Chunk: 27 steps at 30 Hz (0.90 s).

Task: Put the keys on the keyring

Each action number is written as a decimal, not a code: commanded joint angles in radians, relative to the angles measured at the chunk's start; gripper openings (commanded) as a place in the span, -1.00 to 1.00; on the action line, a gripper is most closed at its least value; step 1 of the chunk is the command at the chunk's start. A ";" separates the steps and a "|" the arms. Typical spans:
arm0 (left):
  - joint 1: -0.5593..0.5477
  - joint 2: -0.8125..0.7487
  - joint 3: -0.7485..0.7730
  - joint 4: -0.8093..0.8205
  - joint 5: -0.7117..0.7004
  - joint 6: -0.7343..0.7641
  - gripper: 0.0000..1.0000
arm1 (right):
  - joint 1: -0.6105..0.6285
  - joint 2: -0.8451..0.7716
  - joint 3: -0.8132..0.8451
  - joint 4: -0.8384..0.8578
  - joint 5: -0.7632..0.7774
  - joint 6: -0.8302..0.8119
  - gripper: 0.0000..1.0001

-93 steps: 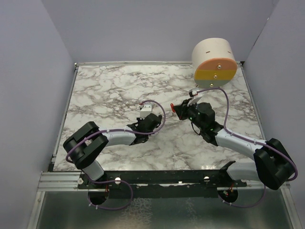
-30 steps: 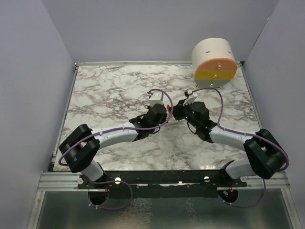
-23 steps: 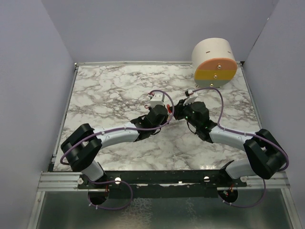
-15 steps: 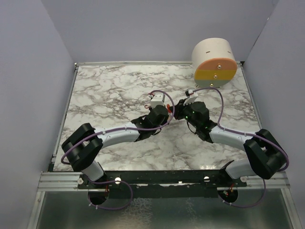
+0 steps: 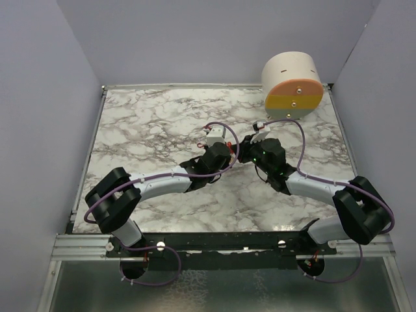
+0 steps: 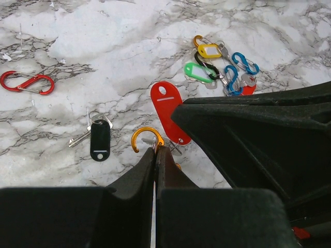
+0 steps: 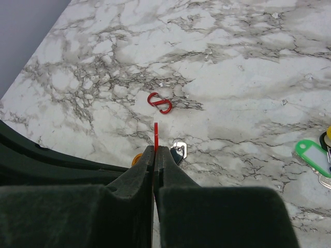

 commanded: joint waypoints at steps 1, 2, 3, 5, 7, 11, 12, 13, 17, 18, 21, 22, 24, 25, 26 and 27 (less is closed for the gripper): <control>-0.005 0.002 0.027 0.022 -0.028 0.001 -1.00 | 0.009 -0.026 0.010 0.022 0.008 0.004 -0.99; -0.004 0.001 0.027 0.022 -0.028 0.002 -1.00 | 0.008 -0.028 0.009 0.021 0.006 0.004 -0.99; -0.004 0.002 0.027 0.022 -0.029 0.002 -1.00 | 0.009 -0.031 0.010 0.020 0.005 0.004 -0.99; -0.005 0.002 0.027 0.022 -0.032 0.005 -1.00 | 0.009 -0.034 0.009 0.019 0.004 0.002 -0.99; -0.004 0.000 0.028 0.023 -0.036 0.007 -1.00 | 0.009 -0.037 0.007 0.020 0.002 0.001 -0.99; -0.005 -0.002 0.030 0.021 -0.044 0.011 -1.00 | 0.009 -0.043 0.006 0.018 -0.013 -0.006 -0.99; -0.005 -0.003 0.030 0.021 -0.047 0.013 -1.00 | 0.009 -0.044 0.005 0.017 -0.015 -0.006 -0.99; -0.004 -0.004 0.030 0.020 -0.048 0.014 -1.00 | 0.008 -0.046 0.005 0.018 -0.017 -0.007 -0.99; -0.004 -0.007 0.029 0.019 -0.056 0.017 -1.00 | 0.009 -0.047 0.005 0.016 -0.022 -0.009 -0.99; -0.004 -0.009 0.028 0.019 -0.059 0.019 -1.00 | 0.009 -0.046 0.005 0.015 -0.023 -0.010 -0.99; -0.004 -0.013 0.029 0.021 -0.063 0.022 -1.00 | 0.009 -0.047 0.007 0.010 -0.025 -0.012 -0.99; -0.004 -0.014 0.029 0.022 -0.063 0.022 -1.00 | 0.009 -0.046 0.007 0.010 -0.026 -0.013 -0.99; -0.004 -0.014 0.030 0.023 -0.062 0.022 -1.00 | 0.009 -0.045 0.007 0.010 -0.028 -0.014 -0.99; -0.004 -0.013 0.029 0.023 -0.061 0.022 -1.00 | 0.009 -0.045 0.009 0.009 -0.029 -0.014 -0.99; -0.004 -0.014 0.029 0.024 -0.059 0.022 -1.00 | 0.009 -0.044 0.009 0.008 -0.029 -0.014 -0.99; -0.004 -0.013 0.028 0.025 -0.058 0.022 -1.00 | 0.009 -0.042 0.010 0.007 -0.028 -0.014 -0.99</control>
